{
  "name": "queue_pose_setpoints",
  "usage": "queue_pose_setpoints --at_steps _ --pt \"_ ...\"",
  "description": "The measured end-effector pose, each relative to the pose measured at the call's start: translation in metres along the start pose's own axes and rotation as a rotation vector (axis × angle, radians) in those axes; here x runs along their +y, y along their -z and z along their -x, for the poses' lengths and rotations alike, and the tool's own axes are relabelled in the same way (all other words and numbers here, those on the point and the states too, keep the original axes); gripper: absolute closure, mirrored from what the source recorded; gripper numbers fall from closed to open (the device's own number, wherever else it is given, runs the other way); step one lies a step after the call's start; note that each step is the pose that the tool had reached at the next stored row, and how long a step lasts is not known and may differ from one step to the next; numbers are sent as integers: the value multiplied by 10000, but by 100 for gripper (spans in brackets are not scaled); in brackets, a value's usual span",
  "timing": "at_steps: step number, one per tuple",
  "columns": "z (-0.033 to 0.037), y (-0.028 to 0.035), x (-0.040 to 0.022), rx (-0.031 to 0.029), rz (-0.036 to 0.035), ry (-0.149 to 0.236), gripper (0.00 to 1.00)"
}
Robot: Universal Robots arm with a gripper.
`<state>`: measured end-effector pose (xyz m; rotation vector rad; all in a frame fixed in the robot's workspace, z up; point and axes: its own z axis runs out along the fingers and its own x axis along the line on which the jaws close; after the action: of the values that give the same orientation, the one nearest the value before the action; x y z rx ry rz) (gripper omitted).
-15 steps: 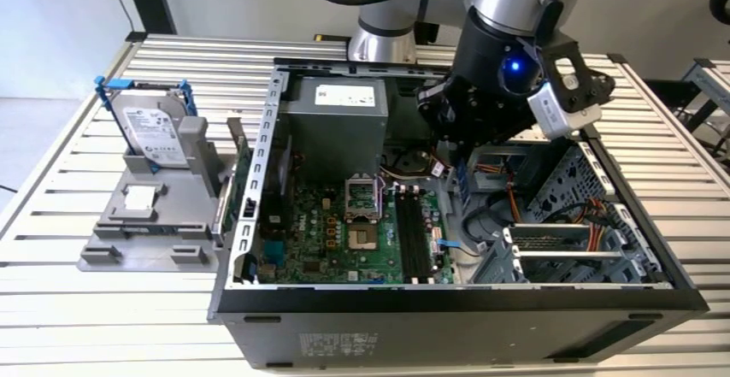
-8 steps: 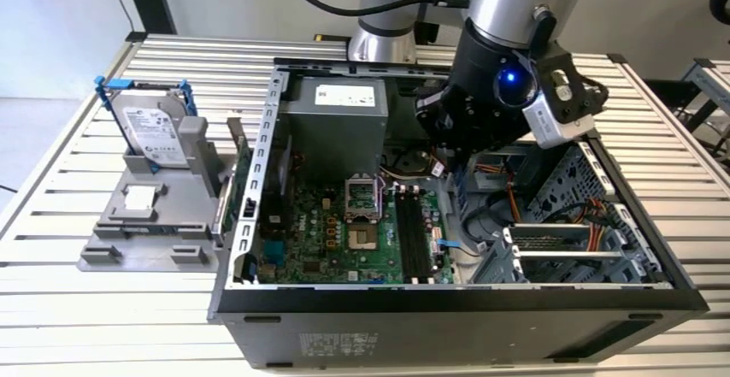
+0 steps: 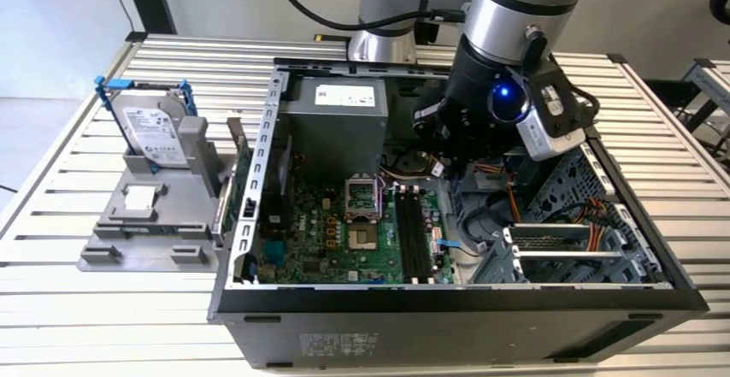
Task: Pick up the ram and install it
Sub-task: 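Insert the ram into the slot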
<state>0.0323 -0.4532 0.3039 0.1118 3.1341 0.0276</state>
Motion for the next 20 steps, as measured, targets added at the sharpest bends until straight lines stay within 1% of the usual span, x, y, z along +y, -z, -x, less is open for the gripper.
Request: queue_pose_setpoints --at_steps 3,7,10,12,20 --pt "0 -54 -1 1 0 31 100" --pt "-1 -129 -4 5 1 299 100" --pt "-7 -184 -9 7 2 387 100" --pt "-18 -220 -11 7 -2 391 100" --pt "-25 -356 -19 6 -34 390 100"
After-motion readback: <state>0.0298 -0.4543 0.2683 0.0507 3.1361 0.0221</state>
